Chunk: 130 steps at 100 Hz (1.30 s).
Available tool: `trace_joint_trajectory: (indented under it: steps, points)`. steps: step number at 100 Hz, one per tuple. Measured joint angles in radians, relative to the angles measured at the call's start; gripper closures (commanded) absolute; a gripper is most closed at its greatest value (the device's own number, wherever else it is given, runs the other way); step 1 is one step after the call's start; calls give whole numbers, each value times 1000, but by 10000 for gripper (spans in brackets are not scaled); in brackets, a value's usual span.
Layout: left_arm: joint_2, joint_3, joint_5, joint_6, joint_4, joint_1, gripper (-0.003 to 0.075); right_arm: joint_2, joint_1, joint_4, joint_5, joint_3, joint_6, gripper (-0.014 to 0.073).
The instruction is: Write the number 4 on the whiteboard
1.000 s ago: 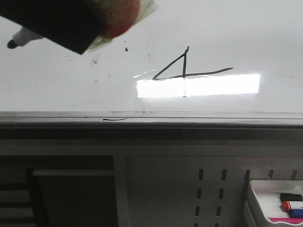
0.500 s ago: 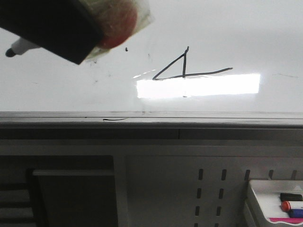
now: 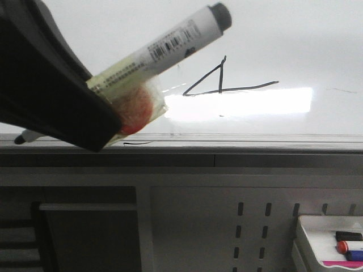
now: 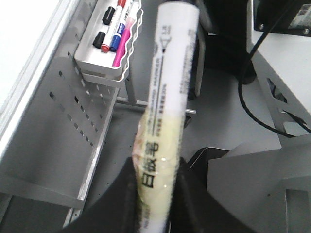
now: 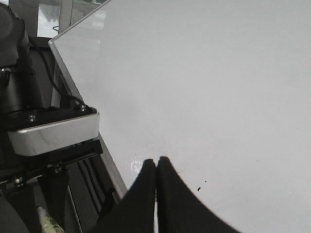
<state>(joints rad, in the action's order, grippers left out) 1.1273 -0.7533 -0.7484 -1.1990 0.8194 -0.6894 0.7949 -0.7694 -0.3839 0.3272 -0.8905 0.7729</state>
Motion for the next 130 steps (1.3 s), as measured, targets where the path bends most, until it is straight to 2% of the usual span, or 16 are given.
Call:
trace_joint_trajectory:
  steps: [21,37,78,105,118,130]
  points:
    - [0,41,72,0,69,0,741,0,0,-2,-18,0,-2,657]
    - [0,81,180,0,189,0,741,0,0,-2,-24,0,-2,657]
    - [5,156,614,0,534,-9,741,-10,31,-4,-25,0,-2,657]
    - [74,156,974,2,659,-138,741,-12,93,-8,-22,0,-2,657]
    - [129,112,1029,19,675,-163,741,-12,93,-16,-18,8,-2,657]
    - [190,40,1038,89,679,-165,741,-12,93,-24,-16,24,-2,657]
